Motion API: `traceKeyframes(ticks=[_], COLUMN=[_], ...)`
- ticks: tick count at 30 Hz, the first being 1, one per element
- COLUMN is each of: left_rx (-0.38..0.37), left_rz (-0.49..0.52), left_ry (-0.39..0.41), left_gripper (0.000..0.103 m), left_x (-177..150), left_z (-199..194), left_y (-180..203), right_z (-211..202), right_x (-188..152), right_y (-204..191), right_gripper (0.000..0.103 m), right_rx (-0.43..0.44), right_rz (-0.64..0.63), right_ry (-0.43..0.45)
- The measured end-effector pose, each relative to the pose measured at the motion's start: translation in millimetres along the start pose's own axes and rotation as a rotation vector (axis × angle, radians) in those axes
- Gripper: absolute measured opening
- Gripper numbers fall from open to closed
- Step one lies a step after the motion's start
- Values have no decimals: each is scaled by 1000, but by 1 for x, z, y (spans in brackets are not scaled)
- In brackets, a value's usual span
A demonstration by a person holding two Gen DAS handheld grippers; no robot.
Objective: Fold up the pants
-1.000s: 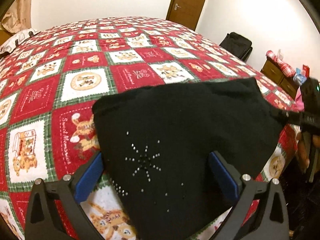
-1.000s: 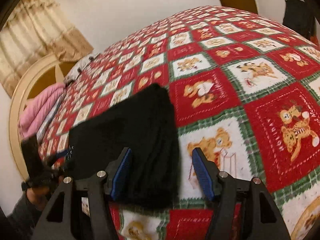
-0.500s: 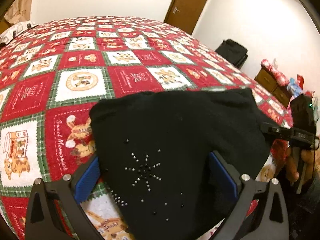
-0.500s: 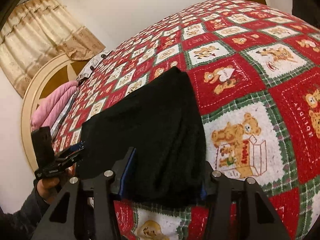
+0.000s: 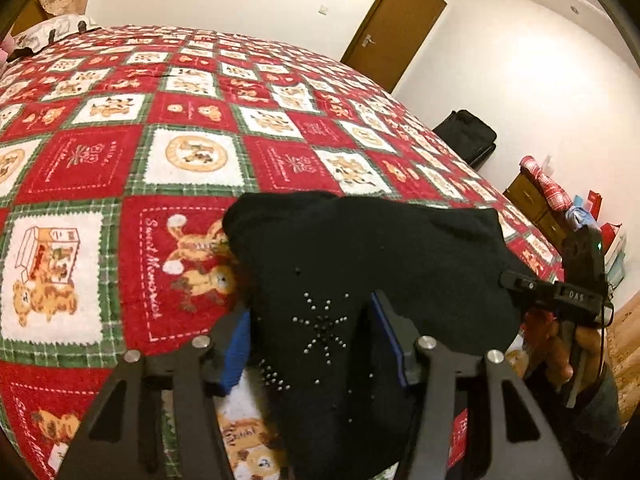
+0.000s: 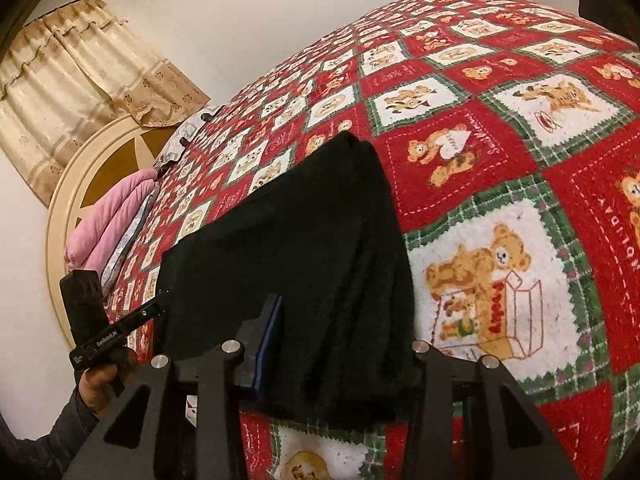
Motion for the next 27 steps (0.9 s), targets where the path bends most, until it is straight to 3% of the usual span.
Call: traceKeyframes(ticks=[5, 7, 9, 13, 17, 21, 27], left_rx=[84, 98, 85, 70, 65, 50, 112], left_rz=[57, 66, 68, 64, 91, 94, 66], left_ry=[5, 4, 3, 12, 51, 79, 149], left_gripper=[59, 47, 20, 18, 13, 13, 13], left_x=[3, 2, 2, 3, 7, 17, 39], left_z=[8, 5, 2, -3, -18, -38, -80], left_y=[6, 5, 3, 2, 4, 0, -38], right_z=[6, 5, 3, -4, -12, -7, 26], right_x=[2, 1, 0, -3, 3, 12, 45], right_y=[0, -2, -7, -23, -25, -32, -91], right_gripper=[44, 40, 33, 28, 27, 26, 26], right_rx=[-28, -38, -38, -28, 85, 135, 164], right_rz=[-14, -29, -44, -103, -45, -29, -133], right_ry=[18, 17, 21, 49, 67, 60, 12])
Point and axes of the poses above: each gripper's, at about its wrist camera, not at the fingertips, and z roughly the way its jaws point, y to its right, x to its top, the point moved 7 cm from there along z, roughly the way its jaws point, and after that the axes turned 8 degrees about -y, right-handed, at the moved point
